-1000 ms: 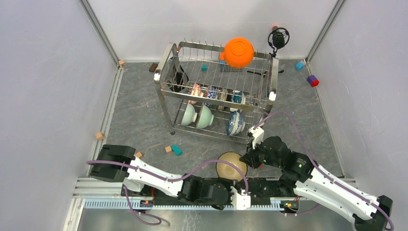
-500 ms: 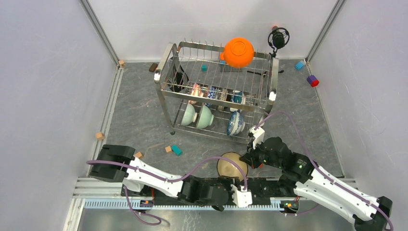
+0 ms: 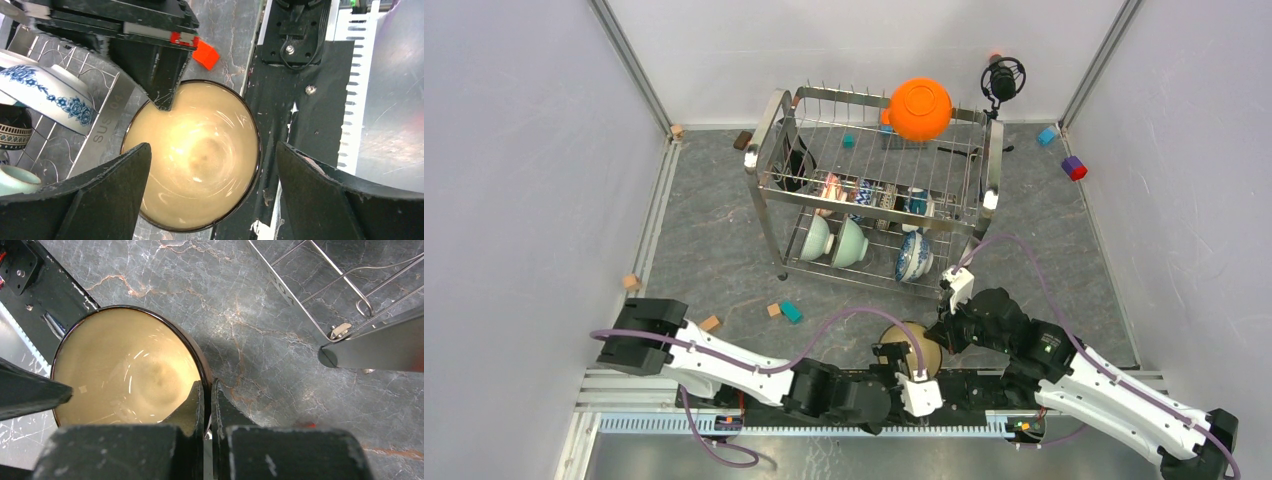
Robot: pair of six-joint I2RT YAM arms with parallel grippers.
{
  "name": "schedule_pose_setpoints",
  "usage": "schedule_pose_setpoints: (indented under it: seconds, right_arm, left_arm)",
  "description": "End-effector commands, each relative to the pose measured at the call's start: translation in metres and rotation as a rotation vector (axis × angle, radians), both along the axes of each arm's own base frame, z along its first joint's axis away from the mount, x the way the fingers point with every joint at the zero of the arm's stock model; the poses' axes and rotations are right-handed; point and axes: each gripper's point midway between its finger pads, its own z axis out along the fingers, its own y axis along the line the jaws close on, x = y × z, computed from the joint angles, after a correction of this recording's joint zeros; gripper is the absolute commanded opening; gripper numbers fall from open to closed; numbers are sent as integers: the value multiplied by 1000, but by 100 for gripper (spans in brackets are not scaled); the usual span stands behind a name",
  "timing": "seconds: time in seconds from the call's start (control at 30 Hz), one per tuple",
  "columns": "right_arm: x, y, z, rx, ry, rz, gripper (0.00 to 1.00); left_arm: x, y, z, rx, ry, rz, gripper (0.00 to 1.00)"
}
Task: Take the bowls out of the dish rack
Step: Place the bowl at the corner of the board.
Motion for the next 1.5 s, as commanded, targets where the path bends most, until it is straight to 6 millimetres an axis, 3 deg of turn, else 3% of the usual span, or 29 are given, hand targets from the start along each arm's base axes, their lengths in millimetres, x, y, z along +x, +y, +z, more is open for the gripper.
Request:
schedule_pose_setpoints:
  seconds: [0.0,0.13,0.3,0.37,0.6,0.73,0.97,1.07,1.13,1.47]
  right_arm:
    - [12,12,31,121,-44,-51,0]
    - [13,11,33,120,-51,-57,0]
    - [16,8,34,110,-68,-71,0]
    - [18,7,34,105,-73,-79,0]
    - [21,10,28,117,-66,-102,0]
    - [26,10,26,109,-66,-123,0]
    - [29,10,28,99,-66,-136,0]
    - [30,11,28,105,-64,-143,0]
    - [30,11,26,101,-60,-145,0]
    - [31,12,25,93,-53,-142,0]
  left_arm:
    - [-3,5,25,-104,104,35,100]
    - [2,14,45,-189,177,104,100]
    - [35,43,66,-408,336,452,100]
    - [47,59,60,-465,396,586,100]
    - [51,72,32,-606,726,828,99]
    - [54,83,10,-562,812,1017,86]
    - [61,84,5,-448,772,1132,81]
    - [65,88,-7,-378,785,1199,63]
    - [64,83,-11,-336,786,1195,57]
    - [67,75,-24,-223,737,1192,57]
